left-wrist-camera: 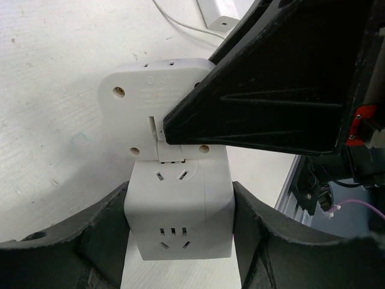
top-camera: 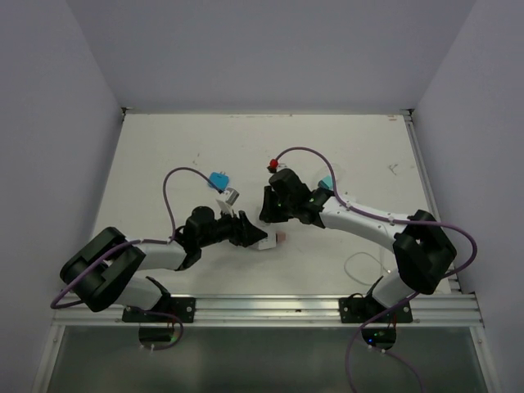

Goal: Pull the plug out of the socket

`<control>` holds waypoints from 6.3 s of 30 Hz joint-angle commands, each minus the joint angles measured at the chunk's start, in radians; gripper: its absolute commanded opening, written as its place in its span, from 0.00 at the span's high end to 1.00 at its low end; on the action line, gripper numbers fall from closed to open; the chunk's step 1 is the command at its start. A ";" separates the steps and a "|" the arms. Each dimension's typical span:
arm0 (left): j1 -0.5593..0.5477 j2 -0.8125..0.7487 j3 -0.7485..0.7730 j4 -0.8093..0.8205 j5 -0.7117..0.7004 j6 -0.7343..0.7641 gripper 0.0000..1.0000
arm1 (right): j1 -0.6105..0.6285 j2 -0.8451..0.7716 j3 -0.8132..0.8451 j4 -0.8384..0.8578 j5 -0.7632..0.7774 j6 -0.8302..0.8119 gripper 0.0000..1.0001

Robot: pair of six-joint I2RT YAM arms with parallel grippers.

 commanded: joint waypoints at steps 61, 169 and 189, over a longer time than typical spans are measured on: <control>0.047 0.041 -0.085 0.131 0.117 -0.196 1.00 | -0.333 0.371 0.207 0.355 -0.255 0.041 0.89; 0.310 -0.008 0.229 -0.376 0.436 -0.136 0.07 | -0.023 -0.316 -0.396 0.358 -0.445 -0.794 1.00; 0.177 -0.453 -0.058 -0.323 -0.207 -0.460 0.00 | 0.002 -0.212 -0.440 0.534 -0.238 -0.597 1.00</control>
